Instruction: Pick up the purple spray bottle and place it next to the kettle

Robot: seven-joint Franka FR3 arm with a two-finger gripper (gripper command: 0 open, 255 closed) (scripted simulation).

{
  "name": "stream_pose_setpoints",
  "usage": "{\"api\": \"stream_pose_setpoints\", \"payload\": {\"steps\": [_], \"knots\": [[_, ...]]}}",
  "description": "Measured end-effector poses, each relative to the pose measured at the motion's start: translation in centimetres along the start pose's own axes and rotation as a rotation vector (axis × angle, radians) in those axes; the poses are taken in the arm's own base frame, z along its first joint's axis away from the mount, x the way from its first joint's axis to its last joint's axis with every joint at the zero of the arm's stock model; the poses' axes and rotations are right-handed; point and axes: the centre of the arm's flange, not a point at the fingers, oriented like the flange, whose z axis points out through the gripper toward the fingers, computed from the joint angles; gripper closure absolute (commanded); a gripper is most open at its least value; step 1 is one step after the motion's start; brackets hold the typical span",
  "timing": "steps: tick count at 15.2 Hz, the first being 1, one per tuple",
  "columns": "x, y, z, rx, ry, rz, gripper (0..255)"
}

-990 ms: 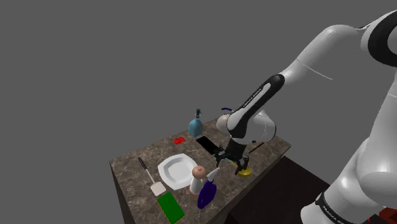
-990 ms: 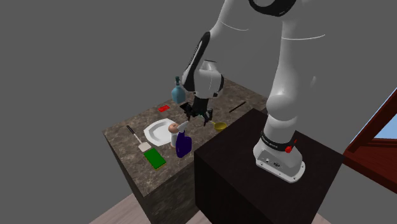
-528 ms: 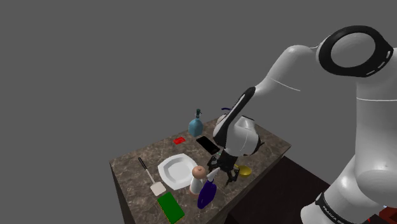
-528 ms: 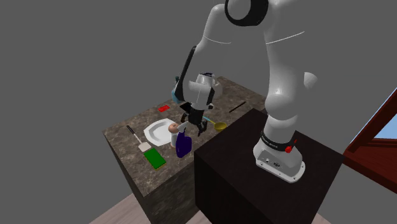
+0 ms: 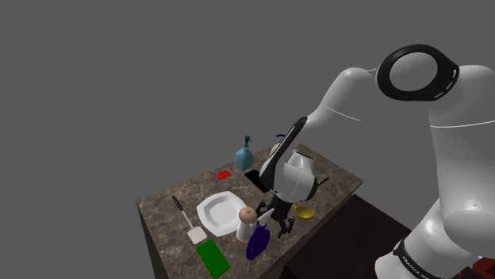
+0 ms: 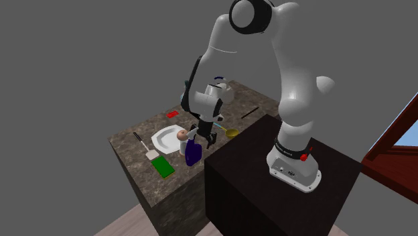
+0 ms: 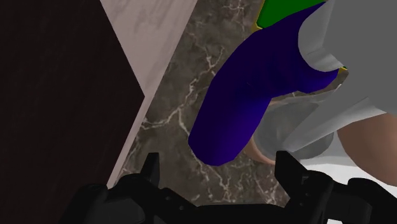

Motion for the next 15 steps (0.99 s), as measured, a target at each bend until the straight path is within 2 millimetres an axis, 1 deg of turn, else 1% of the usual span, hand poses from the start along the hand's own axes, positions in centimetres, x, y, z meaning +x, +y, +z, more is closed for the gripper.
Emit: {"api": "stream_pose_setpoints", "payload": {"steps": [4, 5, 15], "knots": [[-0.01, 0.00, 0.08, 0.000, 0.000, 0.000, 0], [-0.01, 0.00, 0.08, 0.000, 0.000, 0.000, 255], [0.04, -0.02, 0.04, 0.001, 0.001, 0.001, 255]]}}
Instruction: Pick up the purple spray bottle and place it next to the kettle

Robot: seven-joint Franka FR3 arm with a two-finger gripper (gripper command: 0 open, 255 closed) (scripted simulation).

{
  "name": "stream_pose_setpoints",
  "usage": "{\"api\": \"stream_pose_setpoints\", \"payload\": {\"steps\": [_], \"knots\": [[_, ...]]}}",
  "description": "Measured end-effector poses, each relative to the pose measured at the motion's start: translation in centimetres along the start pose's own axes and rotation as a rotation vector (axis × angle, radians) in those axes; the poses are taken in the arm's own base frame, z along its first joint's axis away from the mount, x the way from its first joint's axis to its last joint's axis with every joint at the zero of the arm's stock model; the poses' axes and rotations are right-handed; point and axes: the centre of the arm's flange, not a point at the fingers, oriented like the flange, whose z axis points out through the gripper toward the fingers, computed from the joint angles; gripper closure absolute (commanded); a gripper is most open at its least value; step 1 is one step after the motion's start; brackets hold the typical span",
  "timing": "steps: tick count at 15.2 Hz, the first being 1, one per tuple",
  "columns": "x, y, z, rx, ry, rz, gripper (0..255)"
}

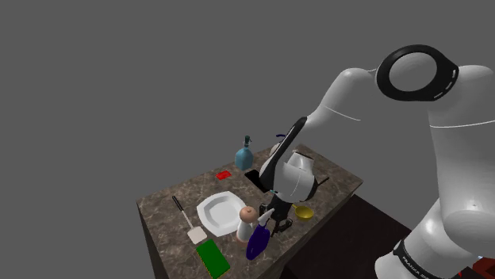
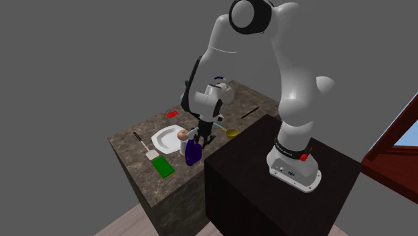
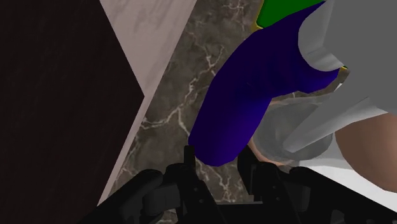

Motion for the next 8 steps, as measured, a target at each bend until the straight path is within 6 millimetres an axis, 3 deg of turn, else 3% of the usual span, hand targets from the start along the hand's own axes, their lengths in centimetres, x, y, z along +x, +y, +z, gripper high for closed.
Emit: {"api": "stream_pose_setpoints", "payload": {"steps": [8], "knots": [[-1.2, -0.4, -3.4, -0.001, -0.001, -0.001, 255]]}}
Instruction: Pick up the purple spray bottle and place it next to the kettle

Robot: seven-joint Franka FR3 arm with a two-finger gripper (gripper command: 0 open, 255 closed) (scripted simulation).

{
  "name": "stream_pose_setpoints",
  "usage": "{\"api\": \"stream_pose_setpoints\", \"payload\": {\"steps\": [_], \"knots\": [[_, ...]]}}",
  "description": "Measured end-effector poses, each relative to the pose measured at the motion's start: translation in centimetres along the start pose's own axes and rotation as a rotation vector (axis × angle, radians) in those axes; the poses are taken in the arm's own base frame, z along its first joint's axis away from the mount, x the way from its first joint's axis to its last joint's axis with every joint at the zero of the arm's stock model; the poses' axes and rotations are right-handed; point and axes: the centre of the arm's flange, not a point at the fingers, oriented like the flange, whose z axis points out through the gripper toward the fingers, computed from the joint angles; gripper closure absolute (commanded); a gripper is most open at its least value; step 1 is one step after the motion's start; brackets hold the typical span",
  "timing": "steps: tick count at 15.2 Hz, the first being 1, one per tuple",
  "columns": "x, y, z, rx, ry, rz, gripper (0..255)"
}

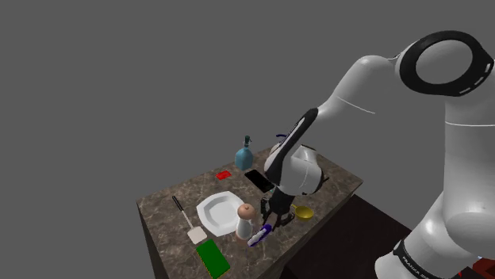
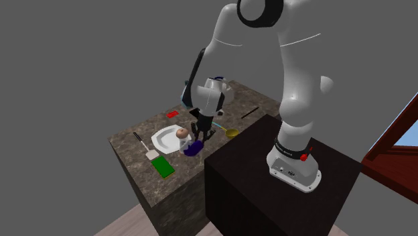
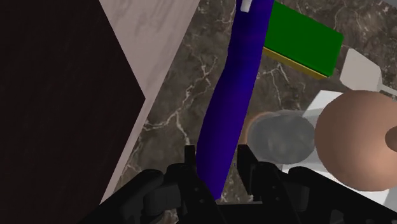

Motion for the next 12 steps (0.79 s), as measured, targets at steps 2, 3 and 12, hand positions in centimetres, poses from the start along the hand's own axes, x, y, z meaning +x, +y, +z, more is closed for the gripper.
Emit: {"api": "stream_pose_setpoints", "payload": {"steps": [2, 3, 12], "knots": [[-0.5, 0.0, -1.0, 0.000, 0.000, 0.000, 255], [-0.5, -0.1, -1.3, 0.000, 0.000, 0.000, 255], [-2.2, -0.5, -5.9, 0.000, 0.000, 0.000, 255]]}}
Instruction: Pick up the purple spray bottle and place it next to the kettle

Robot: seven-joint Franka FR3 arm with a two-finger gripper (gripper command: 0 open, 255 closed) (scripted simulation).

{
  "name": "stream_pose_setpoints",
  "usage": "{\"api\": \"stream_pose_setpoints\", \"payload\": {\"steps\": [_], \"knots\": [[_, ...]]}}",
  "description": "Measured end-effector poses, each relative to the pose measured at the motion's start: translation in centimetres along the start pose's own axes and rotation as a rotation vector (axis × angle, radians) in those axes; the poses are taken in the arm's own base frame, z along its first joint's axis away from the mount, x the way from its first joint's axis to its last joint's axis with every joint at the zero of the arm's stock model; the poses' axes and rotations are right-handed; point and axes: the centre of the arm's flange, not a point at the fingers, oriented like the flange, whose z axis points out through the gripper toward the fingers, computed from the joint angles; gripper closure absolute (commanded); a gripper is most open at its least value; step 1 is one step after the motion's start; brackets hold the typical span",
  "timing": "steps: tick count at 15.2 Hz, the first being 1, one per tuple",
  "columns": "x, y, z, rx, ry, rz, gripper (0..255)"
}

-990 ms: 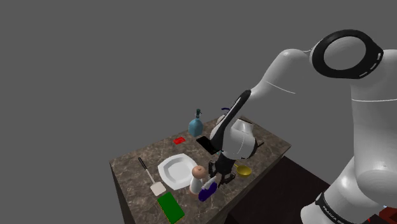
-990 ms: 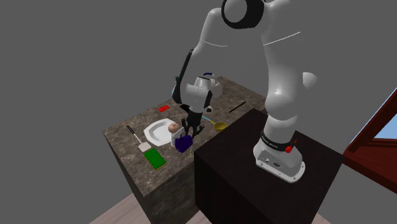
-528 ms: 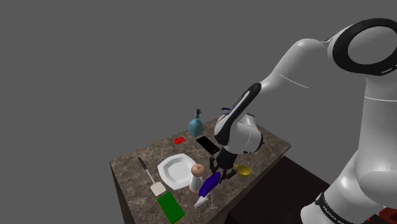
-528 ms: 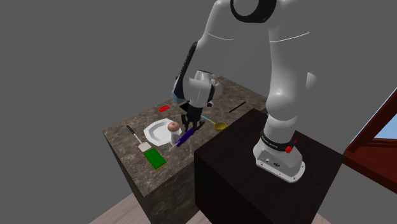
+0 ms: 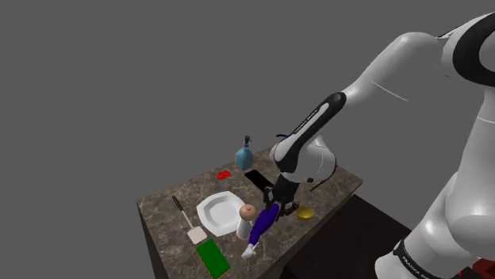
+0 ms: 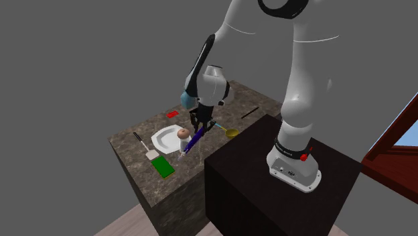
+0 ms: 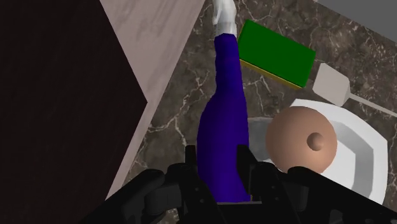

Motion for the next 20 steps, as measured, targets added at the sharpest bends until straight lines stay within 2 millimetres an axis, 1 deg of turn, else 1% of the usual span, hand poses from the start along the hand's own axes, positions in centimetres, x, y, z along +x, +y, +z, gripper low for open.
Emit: {"api": "stream_pose_setpoints", "payload": {"steps": [20], "knots": [[-3.5, -1.2, -9.9, 0.000, 0.000, 0.000, 255]]}}
